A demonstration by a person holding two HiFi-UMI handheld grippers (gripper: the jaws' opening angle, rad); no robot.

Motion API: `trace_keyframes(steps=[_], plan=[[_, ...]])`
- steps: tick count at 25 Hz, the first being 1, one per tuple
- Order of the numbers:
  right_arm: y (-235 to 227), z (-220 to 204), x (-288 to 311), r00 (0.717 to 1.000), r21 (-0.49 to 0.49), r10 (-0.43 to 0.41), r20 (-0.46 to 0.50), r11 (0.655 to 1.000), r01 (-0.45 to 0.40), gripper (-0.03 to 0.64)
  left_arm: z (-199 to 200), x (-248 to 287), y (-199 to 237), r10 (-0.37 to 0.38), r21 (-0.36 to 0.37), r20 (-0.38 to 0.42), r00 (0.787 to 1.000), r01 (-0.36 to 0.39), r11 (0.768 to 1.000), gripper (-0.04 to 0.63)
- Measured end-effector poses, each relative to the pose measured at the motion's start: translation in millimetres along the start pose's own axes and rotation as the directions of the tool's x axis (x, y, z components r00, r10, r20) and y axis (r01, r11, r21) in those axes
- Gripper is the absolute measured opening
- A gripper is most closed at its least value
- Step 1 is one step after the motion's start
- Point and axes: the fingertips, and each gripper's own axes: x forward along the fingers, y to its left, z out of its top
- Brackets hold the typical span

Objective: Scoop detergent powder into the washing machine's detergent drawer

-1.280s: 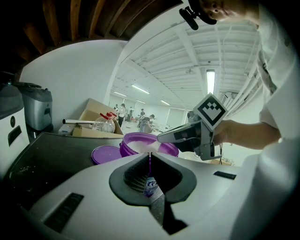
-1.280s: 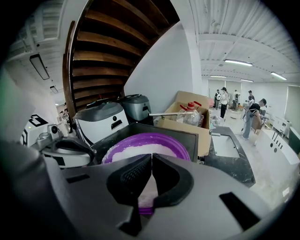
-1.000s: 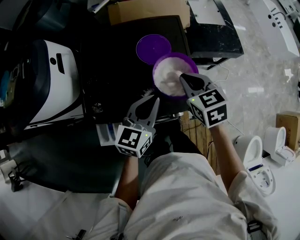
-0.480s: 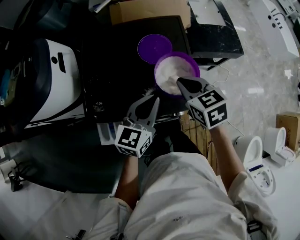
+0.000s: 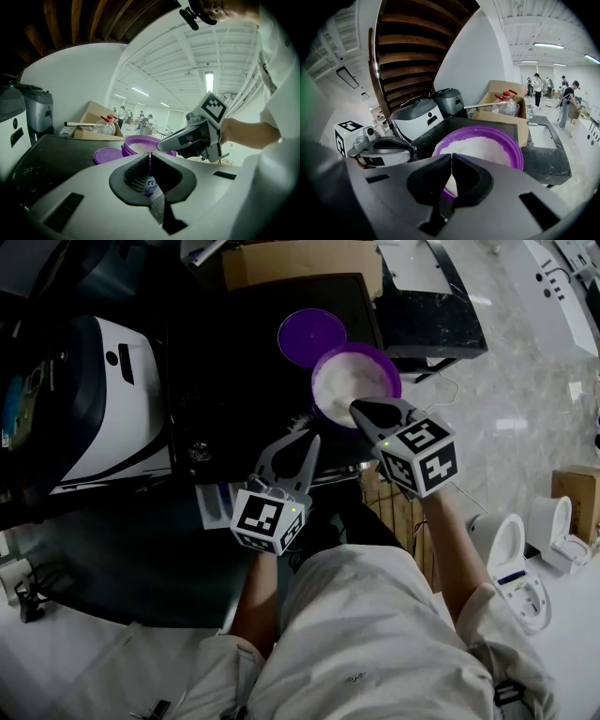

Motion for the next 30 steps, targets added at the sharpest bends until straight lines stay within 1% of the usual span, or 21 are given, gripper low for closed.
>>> trace_keyframes(steps=[7,13,30], plan=[[5.4,0.4,-1.9,0.998,0.085,0.054,0.016,0.995,-0.055,0.009,0.9,-4.9,0.9,0.003,0.002,0.003,1.000,-0.003,1.000,0.025],[12.5,2.2,-5.5,0.995,0.123,0.088,0.039,0.988,-0.092,0.009,1.0,-7.4,-0.5,-0.001,0.006,0.006,1.000,0.001,1.000,0.025],[24.4,7.9,-10.8,0.987,0.153,0.148,0.070,0.976,-0.157,0.009,3.0,-6.8,-5.6,-0.009,0.016,0.009,1.000,0.009,1.000,0.025]])
